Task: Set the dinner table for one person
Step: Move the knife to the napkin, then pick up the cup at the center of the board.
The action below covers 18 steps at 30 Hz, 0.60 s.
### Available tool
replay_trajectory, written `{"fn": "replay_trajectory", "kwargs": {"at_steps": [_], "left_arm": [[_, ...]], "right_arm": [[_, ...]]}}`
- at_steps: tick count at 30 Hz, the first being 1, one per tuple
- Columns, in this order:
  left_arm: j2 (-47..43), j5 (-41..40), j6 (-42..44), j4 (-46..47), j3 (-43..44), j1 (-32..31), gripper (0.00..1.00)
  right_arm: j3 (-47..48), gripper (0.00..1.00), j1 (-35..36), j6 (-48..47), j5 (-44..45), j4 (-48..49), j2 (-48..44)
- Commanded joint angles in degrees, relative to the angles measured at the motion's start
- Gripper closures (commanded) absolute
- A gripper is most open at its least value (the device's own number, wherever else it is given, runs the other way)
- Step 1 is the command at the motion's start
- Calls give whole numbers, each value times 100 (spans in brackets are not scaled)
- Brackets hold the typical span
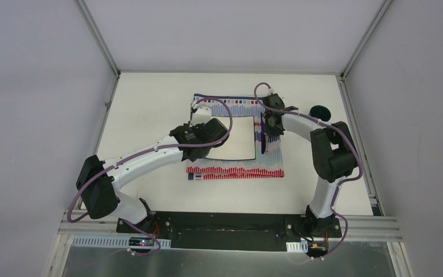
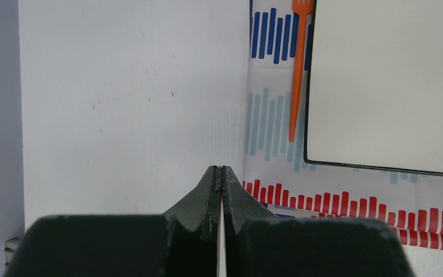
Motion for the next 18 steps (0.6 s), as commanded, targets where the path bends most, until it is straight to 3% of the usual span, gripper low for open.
{"fn": "replay_trajectory", "kwargs": {"at_steps": [1, 14, 18], "left_arm": [[-162, -11, -10, 72, -18, 56, 100], [-316, -117, 325, 58, 373, 53, 100], [-300, -90, 527, 55, 682, 50, 100]], "right_arm": [[-77, 100, 75, 163, 474, -442, -242], [620, 100, 94, -17, 1550, -1097, -1273], [859, 85, -11, -62, 1761, -1197, -1408]]}}
